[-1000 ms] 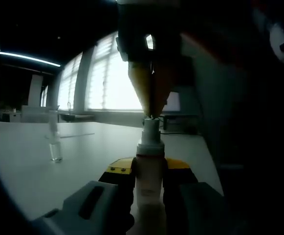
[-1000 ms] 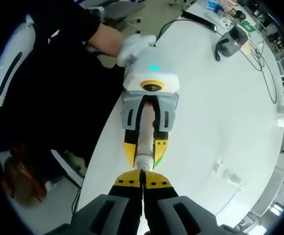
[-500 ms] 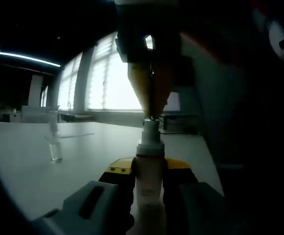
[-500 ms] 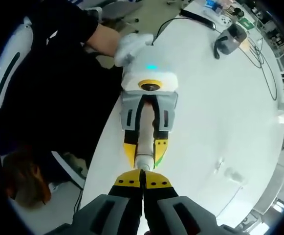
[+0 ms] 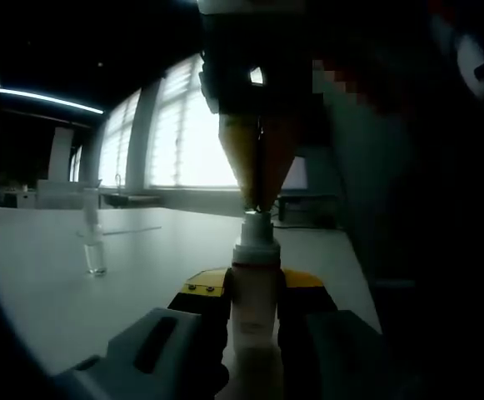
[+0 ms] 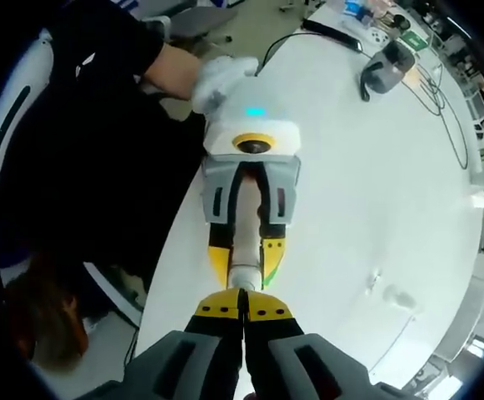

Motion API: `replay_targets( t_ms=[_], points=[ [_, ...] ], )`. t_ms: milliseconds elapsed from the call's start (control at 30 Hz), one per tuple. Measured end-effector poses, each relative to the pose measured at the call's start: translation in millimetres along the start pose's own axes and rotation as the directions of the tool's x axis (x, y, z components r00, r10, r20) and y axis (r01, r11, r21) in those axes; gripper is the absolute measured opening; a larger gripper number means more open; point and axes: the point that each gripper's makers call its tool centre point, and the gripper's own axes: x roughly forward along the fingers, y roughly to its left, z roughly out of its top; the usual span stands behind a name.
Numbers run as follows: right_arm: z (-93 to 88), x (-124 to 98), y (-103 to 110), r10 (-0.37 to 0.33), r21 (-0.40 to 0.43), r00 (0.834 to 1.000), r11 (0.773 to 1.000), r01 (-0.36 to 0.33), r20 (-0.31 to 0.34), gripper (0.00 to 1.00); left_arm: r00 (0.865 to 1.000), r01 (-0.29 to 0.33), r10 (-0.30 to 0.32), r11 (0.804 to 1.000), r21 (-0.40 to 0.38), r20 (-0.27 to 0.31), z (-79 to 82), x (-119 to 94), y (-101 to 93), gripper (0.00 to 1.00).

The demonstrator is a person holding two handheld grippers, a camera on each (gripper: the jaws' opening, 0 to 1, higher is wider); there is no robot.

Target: Clamp pump bottle remove cover press pump head put on cover

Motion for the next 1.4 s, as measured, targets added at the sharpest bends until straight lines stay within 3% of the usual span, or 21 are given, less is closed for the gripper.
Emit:
replay_targets(
  t_ms=[333, 667, 1400],
  points=[
    [-1.0, -7.0, 0.0, 0.002, 0.026, 0.999, 1.0, -0.003, 0.039, 0.0, 1.0, 0.0, 0.0, 1.0, 0.0, 0.0, -0.1, -0.3, 0.8, 0.13],
    [-0.6, -7.3, -2.0, 0.009, 0.044, 1.0, 0.999, -0.009, 0.007, 0.0, 1.0, -0.005, 0.005, 1.0, -0.004, 0.001, 0.0, -0.4, 1.7, 0.13],
    [-0.7, -6.8, -0.3, 0.001, 0.035, 1.0, 0.999, -0.001, 0.007, 0.0, 1.0, -0.005, 0.005, 1.0, 0.001, 0.0, 0.1, 0.3, 0.3, 0.13]
  ],
)
